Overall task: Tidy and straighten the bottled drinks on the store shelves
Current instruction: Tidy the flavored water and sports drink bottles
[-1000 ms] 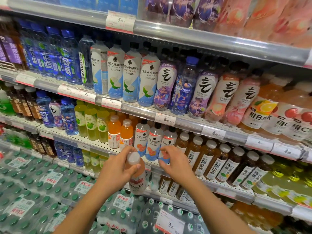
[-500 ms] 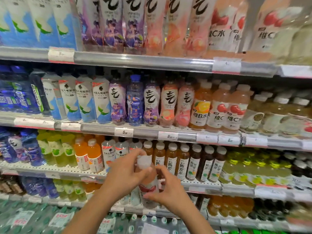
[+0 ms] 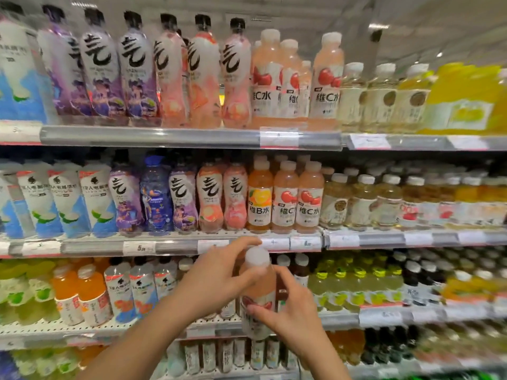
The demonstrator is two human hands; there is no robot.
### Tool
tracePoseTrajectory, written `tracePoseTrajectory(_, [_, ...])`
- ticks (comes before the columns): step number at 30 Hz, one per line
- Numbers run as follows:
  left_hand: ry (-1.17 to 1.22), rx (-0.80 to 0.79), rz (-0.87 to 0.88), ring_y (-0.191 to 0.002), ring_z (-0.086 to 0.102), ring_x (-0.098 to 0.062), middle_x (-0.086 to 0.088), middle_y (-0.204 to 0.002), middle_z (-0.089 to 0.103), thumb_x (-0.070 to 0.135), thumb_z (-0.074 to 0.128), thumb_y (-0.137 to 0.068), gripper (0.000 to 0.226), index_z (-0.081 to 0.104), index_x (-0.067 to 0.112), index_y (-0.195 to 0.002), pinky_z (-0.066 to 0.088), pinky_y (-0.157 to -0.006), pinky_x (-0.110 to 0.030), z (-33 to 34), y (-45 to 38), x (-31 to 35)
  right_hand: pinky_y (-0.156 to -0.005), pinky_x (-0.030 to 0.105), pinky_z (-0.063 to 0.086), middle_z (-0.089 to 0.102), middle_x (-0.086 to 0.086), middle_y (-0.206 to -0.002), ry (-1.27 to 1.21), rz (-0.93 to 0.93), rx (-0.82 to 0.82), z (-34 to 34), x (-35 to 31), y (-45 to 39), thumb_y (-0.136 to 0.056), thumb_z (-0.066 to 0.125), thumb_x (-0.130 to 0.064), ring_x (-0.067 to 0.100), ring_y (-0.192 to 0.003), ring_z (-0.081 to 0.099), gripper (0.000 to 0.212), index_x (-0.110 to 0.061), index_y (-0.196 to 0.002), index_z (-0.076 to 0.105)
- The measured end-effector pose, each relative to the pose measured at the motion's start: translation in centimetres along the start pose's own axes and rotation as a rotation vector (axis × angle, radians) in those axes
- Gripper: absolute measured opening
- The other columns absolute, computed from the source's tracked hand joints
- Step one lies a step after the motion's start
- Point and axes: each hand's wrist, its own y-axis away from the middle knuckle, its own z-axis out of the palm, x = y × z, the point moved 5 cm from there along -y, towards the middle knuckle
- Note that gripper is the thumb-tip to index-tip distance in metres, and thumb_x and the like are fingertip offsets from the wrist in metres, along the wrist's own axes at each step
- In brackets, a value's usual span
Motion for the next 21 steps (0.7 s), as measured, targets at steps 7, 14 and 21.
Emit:
tracePoseTrajectory(7, [-0.202, 0.211, 0.174, -0.11, 0.059, 0.001, 0.019, -0.123, 0.066, 0.058, 0.05, -0.093, 0.045, 0.058, 0.035, -0.131, 0.049, -0.093, -0.028, -4.7, -4.3, 5.1, -0.08, 0.017, 0.054, 0.071, -0.028, -0.106, -0.054, -0.036, 0.151, -7.1, -1.6, -1.8, -0.068, 0.093, -0.045, -0.002, -0.097, 0.068, 0.058, -0.042, -0.117, 0.062])
tracePoseTrajectory(14, [-0.477, 0.316, 0.255, -0.14, 0.038, -0.02, 0.001, -0.148, 0.051, 0.042, 0.059, -0.093, 0.051, 0.054, 0.023, -0.14, 0.03, -0.117, -0.037, -6.3, -9.3, 6.6, -0.084, 0.031, 0.061, 0.074, -0.016, -0.107, -0.116, -0.081, 0.284, -13.4, -4.5, -4.2, -0.068, 0.093, -0.046, 0.003, -0.098, 0.07, 0.058, -0.037, -0.118, 0.065])
tracePoseTrajectory(21, [-0.645, 0.323, 0.17, -0.149, 0.026, -0.027, -0.002, -0.163, 0.031, 0.044, 0.056, -0.094, 0.067, 0.034, 0.026, -0.154, 0.03, -0.119, -0.048, -6.3, -12.8, 7.4, -0.083, 0.037, 0.063, 0.075, -0.015, -0.101, -0.117, -0.136, 0.353, -17.4, -7.0, -7.1, -0.066, 0.092, -0.046, 0.005, -0.094, 0.073, 0.057, -0.033, -0.115, 0.067])
